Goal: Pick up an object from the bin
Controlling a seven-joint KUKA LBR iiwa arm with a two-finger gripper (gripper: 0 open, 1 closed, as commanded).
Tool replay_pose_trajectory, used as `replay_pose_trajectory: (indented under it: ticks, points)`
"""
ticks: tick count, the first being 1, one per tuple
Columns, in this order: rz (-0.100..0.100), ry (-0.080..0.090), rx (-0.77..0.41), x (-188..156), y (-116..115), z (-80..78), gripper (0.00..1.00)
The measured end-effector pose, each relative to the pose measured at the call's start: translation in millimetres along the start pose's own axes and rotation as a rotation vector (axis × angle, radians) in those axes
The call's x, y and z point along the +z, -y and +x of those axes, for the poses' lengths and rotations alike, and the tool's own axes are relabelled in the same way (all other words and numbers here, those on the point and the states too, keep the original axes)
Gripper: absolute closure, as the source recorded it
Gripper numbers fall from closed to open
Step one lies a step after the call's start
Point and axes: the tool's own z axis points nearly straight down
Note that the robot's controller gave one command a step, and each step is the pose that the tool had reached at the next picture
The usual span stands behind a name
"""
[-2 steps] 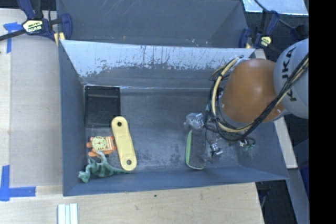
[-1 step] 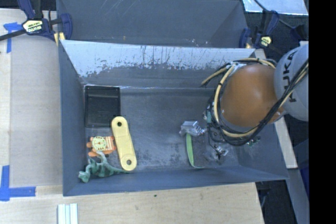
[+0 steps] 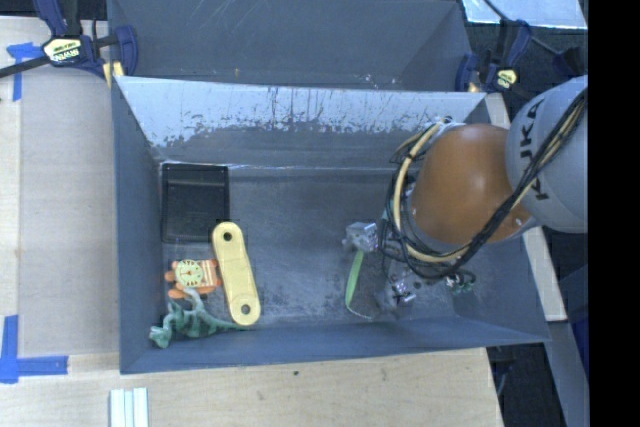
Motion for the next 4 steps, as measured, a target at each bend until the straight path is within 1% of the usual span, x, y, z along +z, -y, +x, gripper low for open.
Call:
replay_pose_trajectory:
  ticks: [1,2,3,4]
  points:
    - [-0.001,0.000,-0.054,1,-3,-0.2,0.00]
    - [0.003,0.003,-0.321,5,-12,-39.7,1.00]
    - [0.003,0.003,-0.321,5,-12,-39.8,1.00]
    - [-0.001,0.000,-0.407,6,23,-87.1,1.00]
